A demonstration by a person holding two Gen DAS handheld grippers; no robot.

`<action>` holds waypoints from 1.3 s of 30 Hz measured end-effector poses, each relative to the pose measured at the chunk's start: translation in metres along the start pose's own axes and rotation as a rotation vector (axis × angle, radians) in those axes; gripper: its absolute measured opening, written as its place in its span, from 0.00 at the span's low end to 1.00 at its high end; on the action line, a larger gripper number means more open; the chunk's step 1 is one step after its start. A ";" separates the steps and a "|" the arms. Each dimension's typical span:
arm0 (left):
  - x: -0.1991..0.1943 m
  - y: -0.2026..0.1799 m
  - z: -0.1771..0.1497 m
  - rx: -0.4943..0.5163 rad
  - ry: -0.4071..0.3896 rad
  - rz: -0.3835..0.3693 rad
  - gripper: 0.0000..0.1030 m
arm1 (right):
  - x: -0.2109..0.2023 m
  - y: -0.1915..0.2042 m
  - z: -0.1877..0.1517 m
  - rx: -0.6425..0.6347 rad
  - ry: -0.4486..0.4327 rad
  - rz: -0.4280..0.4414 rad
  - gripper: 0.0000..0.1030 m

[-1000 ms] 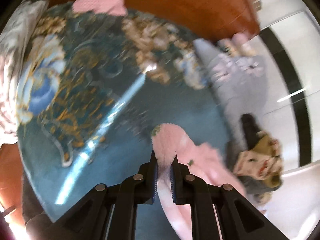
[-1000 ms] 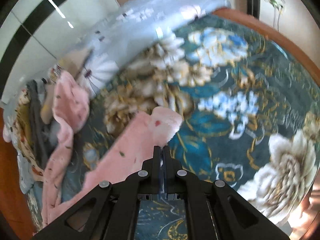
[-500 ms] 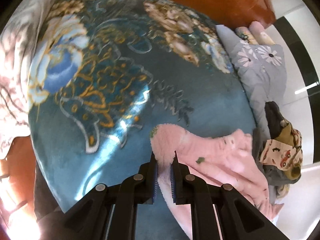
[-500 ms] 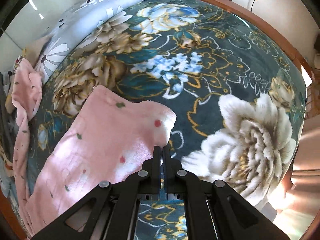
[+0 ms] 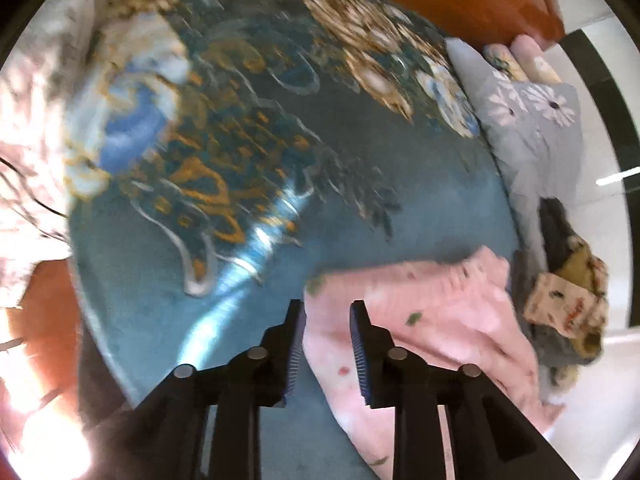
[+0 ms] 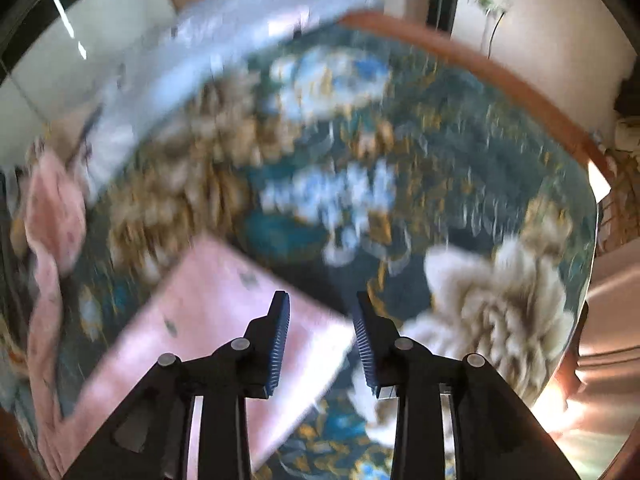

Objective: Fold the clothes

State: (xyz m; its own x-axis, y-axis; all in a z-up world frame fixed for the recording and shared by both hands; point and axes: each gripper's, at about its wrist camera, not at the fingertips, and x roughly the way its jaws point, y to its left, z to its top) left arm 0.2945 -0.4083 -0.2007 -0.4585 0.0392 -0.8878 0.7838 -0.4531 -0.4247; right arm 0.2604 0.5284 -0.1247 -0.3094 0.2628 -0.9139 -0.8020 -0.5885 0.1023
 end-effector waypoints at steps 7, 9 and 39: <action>-0.017 -0.029 -0.010 0.029 -0.031 0.003 0.37 | 0.041 0.147 0.018 -0.135 0.056 0.291 0.33; -0.018 -0.040 -0.018 0.050 -0.029 -0.005 0.38 | 0.051 0.201 0.018 -0.204 0.079 0.377 0.33; 0.010 -0.081 -0.070 0.139 0.054 0.023 0.42 | -0.005 0.289 0.095 -0.283 -0.060 0.444 0.04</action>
State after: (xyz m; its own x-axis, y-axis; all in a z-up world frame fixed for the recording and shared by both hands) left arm 0.2555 -0.3088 -0.1879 -0.4154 0.0734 -0.9067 0.7265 -0.5730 -0.3793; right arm -0.0182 0.4301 -0.0531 -0.6231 -0.0206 -0.7818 -0.4200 -0.8344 0.3568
